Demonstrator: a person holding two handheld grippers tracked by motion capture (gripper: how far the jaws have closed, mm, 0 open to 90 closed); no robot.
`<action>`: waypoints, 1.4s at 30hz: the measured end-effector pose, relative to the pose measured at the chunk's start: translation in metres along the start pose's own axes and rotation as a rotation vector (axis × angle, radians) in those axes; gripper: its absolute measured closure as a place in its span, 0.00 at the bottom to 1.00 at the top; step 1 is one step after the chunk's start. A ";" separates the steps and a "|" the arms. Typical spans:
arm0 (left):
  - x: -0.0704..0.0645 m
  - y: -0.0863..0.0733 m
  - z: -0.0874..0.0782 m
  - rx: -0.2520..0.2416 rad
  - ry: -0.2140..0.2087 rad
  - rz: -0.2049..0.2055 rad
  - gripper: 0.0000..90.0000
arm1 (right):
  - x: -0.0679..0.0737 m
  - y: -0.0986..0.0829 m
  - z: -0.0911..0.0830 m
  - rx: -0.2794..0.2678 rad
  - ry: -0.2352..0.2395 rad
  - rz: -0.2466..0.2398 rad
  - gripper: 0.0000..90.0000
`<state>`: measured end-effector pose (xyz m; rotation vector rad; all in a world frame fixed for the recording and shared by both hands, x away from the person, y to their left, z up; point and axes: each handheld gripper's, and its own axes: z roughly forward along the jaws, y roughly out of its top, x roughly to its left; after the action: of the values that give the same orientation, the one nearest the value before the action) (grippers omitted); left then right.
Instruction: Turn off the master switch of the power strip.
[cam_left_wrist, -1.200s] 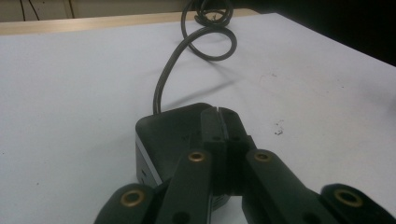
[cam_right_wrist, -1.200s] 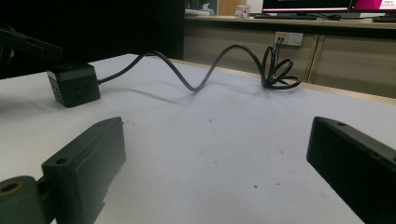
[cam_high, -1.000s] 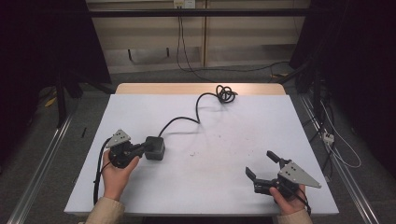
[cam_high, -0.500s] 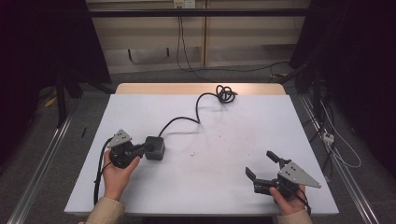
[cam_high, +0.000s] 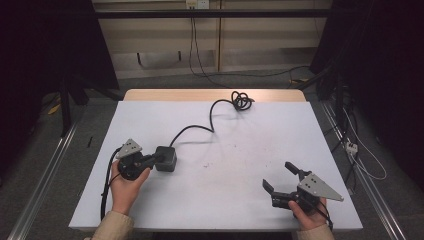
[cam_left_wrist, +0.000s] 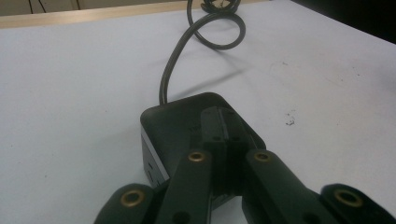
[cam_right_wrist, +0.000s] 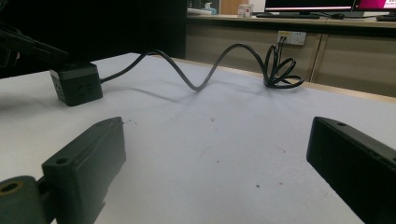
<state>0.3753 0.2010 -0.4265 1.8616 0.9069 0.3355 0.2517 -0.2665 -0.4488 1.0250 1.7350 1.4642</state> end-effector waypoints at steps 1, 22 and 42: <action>0.000 0.000 0.000 0.001 0.001 0.001 1.00 | 0.000 0.000 0.000 -0.001 0.001 0.000 0.05; -0.003 0.002 0.001 0.020 0.016 0.026 1.00 | 0.001 0.000 0.000 -0.001 0.002 0.001 0.05; -0.001 0.001 0.001 0.021 0.009 0.002 1.00 | 0.001 0.000 0.000 0.001 0.003 0.000 0.05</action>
<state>0.3753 0.1994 -0.4255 1.8819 0.9182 0.3373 0.2511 -0.2651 -0.4491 1.0235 1.7378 1.4654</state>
